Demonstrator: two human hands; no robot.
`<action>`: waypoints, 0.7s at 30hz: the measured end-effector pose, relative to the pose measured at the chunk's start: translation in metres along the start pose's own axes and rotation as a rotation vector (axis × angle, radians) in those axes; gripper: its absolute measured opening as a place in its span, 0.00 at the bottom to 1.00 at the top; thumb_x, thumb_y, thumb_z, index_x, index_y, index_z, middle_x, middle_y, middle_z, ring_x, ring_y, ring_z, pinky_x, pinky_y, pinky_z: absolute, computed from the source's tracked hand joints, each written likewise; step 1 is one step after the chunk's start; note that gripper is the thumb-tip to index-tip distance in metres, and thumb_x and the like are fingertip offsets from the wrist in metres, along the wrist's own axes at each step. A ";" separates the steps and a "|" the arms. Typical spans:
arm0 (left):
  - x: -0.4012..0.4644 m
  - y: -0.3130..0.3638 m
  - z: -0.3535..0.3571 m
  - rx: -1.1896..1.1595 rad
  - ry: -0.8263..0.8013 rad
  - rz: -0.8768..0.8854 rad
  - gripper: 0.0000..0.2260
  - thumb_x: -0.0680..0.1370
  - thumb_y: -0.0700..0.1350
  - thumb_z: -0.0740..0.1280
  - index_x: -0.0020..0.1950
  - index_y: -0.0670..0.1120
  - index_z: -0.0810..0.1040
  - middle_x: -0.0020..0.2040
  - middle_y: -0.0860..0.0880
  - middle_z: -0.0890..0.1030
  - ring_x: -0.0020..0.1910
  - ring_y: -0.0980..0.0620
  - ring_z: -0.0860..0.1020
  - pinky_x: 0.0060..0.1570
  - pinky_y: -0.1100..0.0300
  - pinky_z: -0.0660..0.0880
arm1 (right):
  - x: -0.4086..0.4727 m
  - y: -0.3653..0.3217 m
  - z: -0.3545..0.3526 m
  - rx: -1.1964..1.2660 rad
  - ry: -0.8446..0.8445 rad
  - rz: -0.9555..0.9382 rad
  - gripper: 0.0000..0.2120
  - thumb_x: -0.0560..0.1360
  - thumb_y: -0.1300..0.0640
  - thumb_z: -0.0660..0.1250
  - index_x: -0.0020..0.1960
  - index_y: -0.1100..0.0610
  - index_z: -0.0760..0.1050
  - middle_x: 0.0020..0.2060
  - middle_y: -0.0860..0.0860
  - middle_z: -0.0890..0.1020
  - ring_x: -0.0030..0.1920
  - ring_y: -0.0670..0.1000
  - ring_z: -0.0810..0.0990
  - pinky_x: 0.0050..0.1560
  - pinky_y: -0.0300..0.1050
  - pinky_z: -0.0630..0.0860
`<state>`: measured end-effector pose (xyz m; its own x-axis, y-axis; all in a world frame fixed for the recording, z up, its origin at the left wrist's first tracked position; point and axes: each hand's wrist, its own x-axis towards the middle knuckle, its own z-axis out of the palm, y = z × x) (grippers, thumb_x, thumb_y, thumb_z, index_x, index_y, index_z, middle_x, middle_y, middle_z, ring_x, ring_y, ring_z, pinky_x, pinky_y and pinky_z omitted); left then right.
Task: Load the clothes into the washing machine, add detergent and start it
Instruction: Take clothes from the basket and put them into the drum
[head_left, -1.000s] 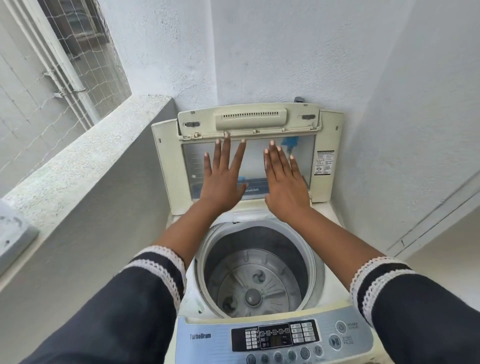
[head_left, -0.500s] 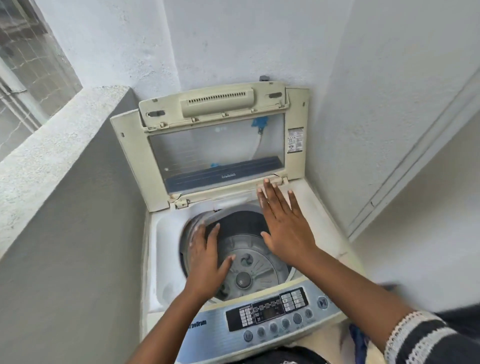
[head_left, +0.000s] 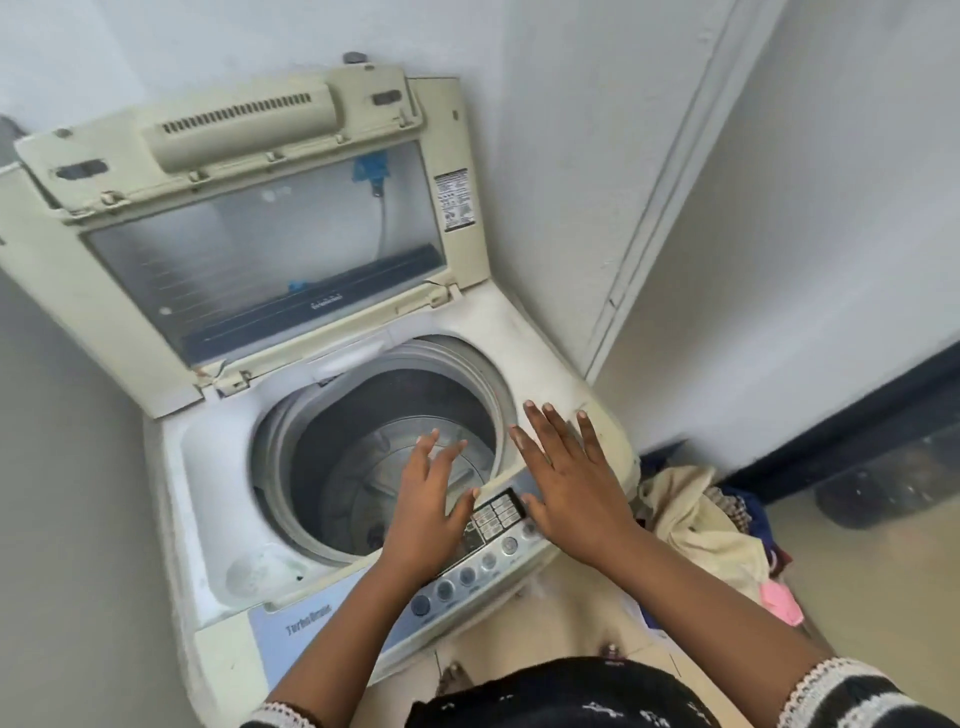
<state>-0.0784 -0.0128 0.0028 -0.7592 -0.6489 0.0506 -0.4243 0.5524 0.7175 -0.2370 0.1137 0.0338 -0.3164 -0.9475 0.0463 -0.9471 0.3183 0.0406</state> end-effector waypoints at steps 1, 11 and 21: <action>0.001 0.006 0.005 -0.008 -0.009 0.024 0.22 0.79 0.46 0.68 0.72 0.51 0.68 0.77 0.48 0.58 0.76 0.49 0.56 0.72 0.52 0.59 | -0.007 0.008 0.001 0.002 0.016 0.012 0.37 0.70 0.48 0.71 0.76 0.56 0.65 0.77 0.57 0.62 0.77 0.58 0.62 0.73 0.61 0.50; 0.017 0.117 0.100 0.016 -0.087 0.282 0.18 0.79 0.42 0.65 0.69 0.49 0.72 0.75 0.48 0.62 0.76 0.53 0.58 0.73 0.66 0.57 | -0.083 0.134 0.022 0.118 0.110 0.079 0.23 0.73 0.51 0.70 0.67 0.52 0.74 0.69 0.54 0.74 0.68 0.56 0.73 0.74 0.63 0.55; 0.027 0.171 0.244 0.025 -0.162 0.113 0.17 0.78 0.38 0.66 0.67 0.46 0.75 0.72 0.45 0.68 0.71 0.50 0.64 0.69 0.71 0.59 | -0.146 0.300 0.079 0.184 -0.089 0.173 0.21 0.70 0.49 0.59 0.59 0.55 0.79 0.62 0.56 0.77 0.59 0.59 0.78 0.70 0.60 0.57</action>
<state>-0.2912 0.1918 -0.0430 -0.8713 -0.4904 0.0160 -0.3423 0.6309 0.6962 -0.4787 0.3453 -0.0392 -0.4705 -0.8809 -0.0520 -0.8695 0.4729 -0.1425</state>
